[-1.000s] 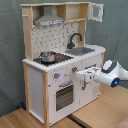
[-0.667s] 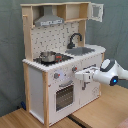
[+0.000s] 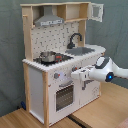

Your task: Play with the kitchen

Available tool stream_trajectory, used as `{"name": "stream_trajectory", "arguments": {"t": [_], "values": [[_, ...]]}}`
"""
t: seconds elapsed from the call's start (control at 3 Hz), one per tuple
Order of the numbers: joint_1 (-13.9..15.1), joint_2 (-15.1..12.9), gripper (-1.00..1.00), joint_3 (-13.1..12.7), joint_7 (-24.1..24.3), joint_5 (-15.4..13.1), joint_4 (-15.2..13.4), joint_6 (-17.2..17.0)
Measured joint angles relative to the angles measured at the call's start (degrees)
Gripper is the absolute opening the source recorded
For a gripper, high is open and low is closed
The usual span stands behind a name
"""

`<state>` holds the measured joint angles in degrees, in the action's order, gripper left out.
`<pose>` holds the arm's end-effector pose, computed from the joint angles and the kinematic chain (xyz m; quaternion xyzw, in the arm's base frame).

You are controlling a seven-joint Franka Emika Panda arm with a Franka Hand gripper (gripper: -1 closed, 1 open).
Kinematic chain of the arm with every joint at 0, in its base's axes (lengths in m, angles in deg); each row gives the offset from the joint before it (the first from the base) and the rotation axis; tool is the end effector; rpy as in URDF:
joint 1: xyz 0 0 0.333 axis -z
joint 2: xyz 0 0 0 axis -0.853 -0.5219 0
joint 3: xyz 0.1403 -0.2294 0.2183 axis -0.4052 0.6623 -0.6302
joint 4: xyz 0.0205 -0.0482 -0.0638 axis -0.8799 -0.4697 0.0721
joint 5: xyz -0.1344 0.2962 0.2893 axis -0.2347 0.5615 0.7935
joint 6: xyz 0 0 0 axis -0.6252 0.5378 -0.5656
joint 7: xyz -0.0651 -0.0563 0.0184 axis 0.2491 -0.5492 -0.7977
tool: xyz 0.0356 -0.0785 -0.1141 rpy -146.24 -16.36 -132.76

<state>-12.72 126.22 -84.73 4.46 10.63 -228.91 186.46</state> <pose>0.3970 0.3702 0.3392 0.2835 0.7040 0.2053 0.6180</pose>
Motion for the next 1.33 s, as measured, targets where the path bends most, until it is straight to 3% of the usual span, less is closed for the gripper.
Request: {"name": "stream_trajectory", "arguments": {"t": [0.33, 0.67, 1.33], "values": [[2.42, 0.03, 1.00, 0.05, -0.34, 0.04, 2.58, 1.72], [2.41, 0.03, -1.00, 0.10, -0.34, 0.04, 2.63, 1.72], [2.16, 0.11, -1.00, 0.39, 10.78, 0.13, 1.93, 1.86]]}}
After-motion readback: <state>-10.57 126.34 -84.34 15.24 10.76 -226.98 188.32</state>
